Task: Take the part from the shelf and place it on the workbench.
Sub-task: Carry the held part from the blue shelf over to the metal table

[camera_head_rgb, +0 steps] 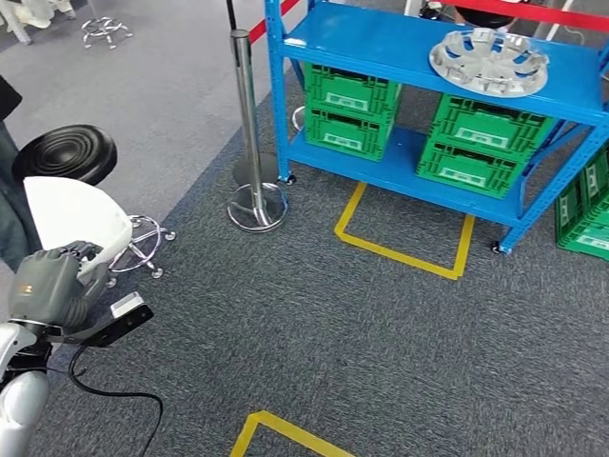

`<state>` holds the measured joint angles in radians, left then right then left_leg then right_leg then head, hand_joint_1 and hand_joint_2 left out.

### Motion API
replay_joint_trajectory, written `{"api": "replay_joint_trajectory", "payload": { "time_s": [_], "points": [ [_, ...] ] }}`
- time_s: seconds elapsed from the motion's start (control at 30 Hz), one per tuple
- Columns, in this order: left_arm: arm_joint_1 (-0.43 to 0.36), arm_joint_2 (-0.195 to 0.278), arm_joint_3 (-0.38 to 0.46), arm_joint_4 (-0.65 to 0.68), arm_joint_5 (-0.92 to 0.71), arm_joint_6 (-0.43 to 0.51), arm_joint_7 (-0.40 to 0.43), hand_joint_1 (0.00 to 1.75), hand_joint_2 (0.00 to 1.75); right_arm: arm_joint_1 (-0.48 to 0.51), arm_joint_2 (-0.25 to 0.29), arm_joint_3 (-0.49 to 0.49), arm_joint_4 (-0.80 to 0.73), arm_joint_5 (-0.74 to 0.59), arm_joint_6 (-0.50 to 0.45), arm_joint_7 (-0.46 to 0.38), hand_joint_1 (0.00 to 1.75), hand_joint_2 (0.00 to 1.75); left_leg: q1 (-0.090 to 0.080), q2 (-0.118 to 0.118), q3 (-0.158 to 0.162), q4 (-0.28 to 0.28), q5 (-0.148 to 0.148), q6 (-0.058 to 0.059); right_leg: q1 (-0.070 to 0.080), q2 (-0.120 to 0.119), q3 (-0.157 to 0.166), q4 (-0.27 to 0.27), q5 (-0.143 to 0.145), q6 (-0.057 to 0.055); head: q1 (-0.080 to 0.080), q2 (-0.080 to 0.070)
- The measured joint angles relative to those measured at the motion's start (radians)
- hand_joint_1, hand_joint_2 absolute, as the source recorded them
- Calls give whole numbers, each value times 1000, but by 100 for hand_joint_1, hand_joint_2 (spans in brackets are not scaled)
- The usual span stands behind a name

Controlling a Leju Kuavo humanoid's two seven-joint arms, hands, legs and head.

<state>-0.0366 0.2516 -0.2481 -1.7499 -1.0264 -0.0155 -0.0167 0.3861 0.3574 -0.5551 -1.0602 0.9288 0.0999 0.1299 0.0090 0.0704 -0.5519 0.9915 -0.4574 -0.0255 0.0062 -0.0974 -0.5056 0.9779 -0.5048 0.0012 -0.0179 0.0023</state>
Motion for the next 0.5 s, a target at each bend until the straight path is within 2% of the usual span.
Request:
{"api": "replay_joint_trajectory", "payload": {
  "time_s": [0.07,0.1,0.13,0.2,0.23,0.27,0.3,0.33,0.37,0.4,0.43,0.47,0.5],
  "points": [
    [0,0,2,-1,0,-2,4,155,175,1,0,2,-5,-3,10,2,0,0,-2,-18,-5,-3,2,17,1,-17,1,1,-3,10,1,0],
    [0,0,2,-1,0,-3,5,155,175,2,0,4,-7,-3,14,2,0,0,-2,-28,-7,-5,5,24,-1,-8,-2,8,-12,15,2,0],
    [-1,-1,3,-2,0,-4,7,155,175,2,0,6,-9,-4,16,2,0,0,0,-39,-8,-7,8,32,-3,12,-13,31,-30,20,4,0],
    [-5,-3,3,-3,0,-5,8,155,175,4,0,9,-12,-5,21,2,0,0,1,-58,-13,-8,13,42,-7,68,-64,142,-93,25,8,0],
    [-5,-4,3,-3,0,-6,8,155,175,6,0,9,-12,-5,23,3,0,0,0,-69,-16,-8,15,45,-8,84,-98,214,-125,25,9,0],
    [-5,-5,3,-3,0,-7,8,155,175,9,0,10,-12,-6,24,4,0,0,-1,-81,-18,-8,16,47,-8,92,-127,272,-144,25,9,0],
    [-5,-6,3,-3,1,-9,9,155,175,11,0,10,-13,-8,25,5,0,0,-2,-95,-19,-7,17,48,-8,95,-142,297,-143,24,9,0],
    [-5,-7,3,-3,2,-10,10,155,175,13,0,9,-13,-9,27,5,0,0,-3,-108,-19,-7,17,48,-8,97,-138,284,-123,22,9,0],
    [-5,-8,3,-3,3,-12,11,155,175,14,0,9,-14,-11,28,5,0,0,-4,-123,-18,-6,18,47,-8,104,-116,232,-85,18,9,0],
    [-6,-8,3,-3,4,-14,12,155,175,15,0,9,-15,-11,30,6,0,0,-4,-136,-17,-6,19,46,-9,122,-85,160,-45,14,9,0],
    [-8,-9,3,-3,6,-15,14,155,175,15,0,10,-16,-12,32,6,0,0,-5,-148,-18,-4,19,44,-11,149,-55,94,-17,9,9,0],
    [-10,-10,4,-3,7,-16,15,155,175,16,0,10,-17,-13,34,6,0,0,-5,-159,-22,-2,21,40,-12,171,-33,45,-1,6,8,0],
    [-12,-11,4,-3,9,-17,16,155,175,16,0,11,-18,-13,36,7,0,0,-3,-171,-27,-1,24,34,-13,187,-21,21,2,5,8,0]
  ]
}}
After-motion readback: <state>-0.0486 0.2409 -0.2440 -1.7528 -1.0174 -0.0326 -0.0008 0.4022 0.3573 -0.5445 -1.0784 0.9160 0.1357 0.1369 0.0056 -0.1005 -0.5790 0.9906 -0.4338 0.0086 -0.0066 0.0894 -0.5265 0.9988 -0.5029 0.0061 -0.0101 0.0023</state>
